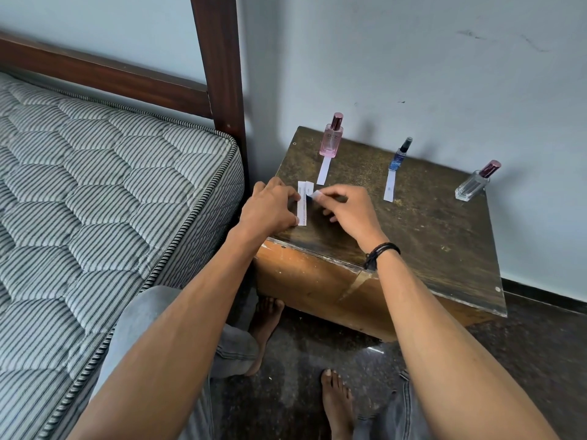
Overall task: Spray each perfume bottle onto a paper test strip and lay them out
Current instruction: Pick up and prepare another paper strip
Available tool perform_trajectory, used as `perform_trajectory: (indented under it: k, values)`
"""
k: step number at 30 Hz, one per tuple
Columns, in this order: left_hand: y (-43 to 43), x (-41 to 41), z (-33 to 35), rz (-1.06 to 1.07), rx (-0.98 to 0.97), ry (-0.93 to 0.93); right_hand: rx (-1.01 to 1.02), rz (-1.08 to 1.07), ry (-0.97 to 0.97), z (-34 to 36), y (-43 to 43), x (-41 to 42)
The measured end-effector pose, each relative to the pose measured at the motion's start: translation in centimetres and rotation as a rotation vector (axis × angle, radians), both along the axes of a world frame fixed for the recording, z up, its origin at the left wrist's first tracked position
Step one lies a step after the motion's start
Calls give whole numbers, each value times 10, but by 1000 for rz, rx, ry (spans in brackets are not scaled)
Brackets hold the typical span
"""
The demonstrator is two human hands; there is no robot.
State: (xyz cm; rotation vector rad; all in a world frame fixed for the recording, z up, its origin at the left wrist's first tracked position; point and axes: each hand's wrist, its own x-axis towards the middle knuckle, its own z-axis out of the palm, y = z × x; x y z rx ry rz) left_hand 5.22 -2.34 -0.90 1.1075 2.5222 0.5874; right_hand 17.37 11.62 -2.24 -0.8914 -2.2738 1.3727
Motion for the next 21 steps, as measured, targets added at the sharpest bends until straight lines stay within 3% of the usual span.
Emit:
perform_trajectory:
  k: [10,15,21]
  values:
    - [1,-8,1,40,110,-117,-383,-216,208,27,9,9]
    - [8,0,10,89,319,-303,-544,-192,163,31,11,14]
    - [23,17,8,26,376,-484,-599,-140,76,27,15,24]
